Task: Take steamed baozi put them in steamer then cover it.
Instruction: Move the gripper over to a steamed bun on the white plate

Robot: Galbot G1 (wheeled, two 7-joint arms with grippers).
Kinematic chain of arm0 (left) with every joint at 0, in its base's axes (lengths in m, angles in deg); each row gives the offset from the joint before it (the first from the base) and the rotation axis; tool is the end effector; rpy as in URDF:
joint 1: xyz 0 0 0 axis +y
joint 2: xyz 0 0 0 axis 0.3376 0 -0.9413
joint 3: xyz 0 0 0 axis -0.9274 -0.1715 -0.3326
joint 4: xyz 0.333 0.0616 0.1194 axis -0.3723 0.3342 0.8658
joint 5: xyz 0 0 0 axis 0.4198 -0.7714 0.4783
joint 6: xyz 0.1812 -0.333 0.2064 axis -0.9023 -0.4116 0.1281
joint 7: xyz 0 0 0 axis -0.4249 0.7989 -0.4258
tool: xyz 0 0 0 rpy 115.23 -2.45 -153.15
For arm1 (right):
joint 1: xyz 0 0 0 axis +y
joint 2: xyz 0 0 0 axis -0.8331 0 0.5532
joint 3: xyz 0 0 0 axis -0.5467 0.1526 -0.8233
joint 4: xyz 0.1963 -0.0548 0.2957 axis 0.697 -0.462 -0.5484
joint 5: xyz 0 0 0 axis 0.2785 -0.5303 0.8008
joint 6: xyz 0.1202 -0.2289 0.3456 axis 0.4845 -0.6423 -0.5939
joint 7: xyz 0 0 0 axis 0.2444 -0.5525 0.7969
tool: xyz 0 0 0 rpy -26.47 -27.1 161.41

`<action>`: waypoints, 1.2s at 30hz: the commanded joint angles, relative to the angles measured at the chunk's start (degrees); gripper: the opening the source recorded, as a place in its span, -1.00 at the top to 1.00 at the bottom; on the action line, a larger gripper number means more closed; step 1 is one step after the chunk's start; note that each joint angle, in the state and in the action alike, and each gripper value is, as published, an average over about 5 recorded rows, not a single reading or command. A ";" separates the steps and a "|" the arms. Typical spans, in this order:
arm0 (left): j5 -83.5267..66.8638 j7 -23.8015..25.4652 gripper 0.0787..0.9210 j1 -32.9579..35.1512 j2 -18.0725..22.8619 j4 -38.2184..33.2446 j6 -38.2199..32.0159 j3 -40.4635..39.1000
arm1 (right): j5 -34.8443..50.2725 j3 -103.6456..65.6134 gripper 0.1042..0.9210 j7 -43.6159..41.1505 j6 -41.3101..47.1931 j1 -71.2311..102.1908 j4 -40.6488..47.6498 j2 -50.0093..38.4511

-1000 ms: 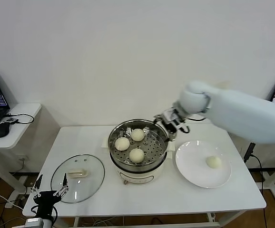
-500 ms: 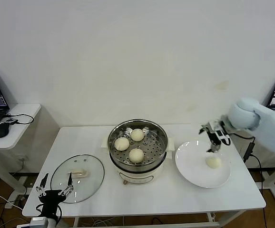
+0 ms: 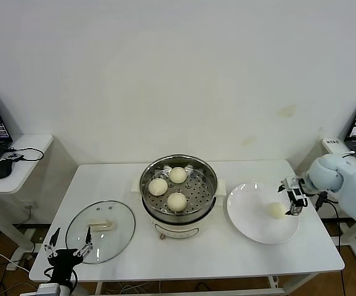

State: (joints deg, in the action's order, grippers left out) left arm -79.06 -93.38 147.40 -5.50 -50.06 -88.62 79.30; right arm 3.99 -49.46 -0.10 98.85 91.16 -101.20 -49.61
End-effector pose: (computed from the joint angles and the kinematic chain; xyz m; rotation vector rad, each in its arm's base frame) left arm 0.2124 0.1056 -0.3544 0.2342 -2.9787 -0.2996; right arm 0.5624 -0.2022 -0.2039 1.0919 -1.4083 1.4633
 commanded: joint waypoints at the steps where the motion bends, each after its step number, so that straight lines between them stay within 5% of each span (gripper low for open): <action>1: -0.07 0.05 -0.77 -0.13 -0.10 0.24 -0.01 0.19 | -4.56 -6.00 -0.76 0.77 -0.85 6.59 9.16 5.14; 19: -0.19 0.04 -0.77 -0.46 0.10 1.09 -0.14 0.12 | -6.05 -6.21 -0.74 2.68 0.85 6.64 13.56 10.65; 30: -0.21 0.02 -0.77 -0.45 0.10 0.89 -0.15 0.23 | -5.03 -5.62 -0.31 1.09 2.01 5.45 11.72 9.49; 36: -0.20 0.01 -0.77 -0.58 0.04 0.65 -0.11 0.18 | 0.07 -0.22 -0.24 -0.49 4.00 -0.41 5.29 4.99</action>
State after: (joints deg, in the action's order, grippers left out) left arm -79.27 -93.35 146.88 -5.37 -49.23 -88.76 79.52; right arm -0.14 -54.02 0.51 101.23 95.60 -90.63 -41.27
